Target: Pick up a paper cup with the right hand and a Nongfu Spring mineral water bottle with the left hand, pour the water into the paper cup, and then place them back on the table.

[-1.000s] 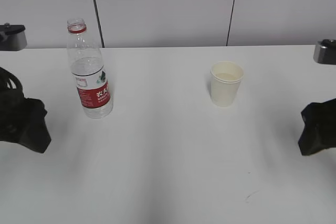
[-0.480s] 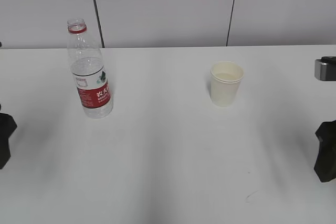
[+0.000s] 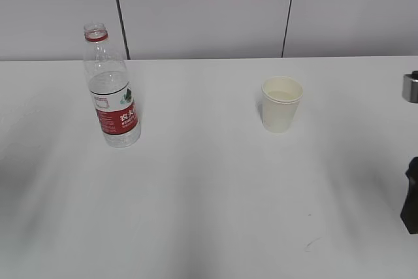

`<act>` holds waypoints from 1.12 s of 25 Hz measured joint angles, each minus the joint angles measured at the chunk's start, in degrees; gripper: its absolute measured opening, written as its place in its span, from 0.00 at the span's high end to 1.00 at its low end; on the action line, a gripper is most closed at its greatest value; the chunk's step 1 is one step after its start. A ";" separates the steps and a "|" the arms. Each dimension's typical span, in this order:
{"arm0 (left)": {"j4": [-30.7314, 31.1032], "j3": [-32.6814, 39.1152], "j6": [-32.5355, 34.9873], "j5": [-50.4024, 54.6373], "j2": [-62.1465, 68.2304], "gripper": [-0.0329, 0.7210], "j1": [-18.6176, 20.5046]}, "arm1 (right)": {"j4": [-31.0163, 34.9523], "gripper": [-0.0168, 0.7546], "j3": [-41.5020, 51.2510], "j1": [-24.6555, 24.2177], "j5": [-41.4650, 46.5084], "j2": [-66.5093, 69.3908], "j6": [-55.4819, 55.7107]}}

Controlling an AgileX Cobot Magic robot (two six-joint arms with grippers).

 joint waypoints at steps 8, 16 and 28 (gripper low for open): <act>0.31 5.74 0.16 0.24 -20.87 0.25 0.07 | -2.69 0.22 8.60 0.00 0.25 -14.75 -0.13; 0.31 6.91 0.55 -3.14 -43.04 0.25 0.07 | -5.62 0.22 18.32 0.00 -2.39 -34.14 -1.93; -3.20 14.35 2.74 -1.76 -67.51 0.25 0.07 | -5.22 0.22 23.56 0.00 -4.16 -64.77 -6.82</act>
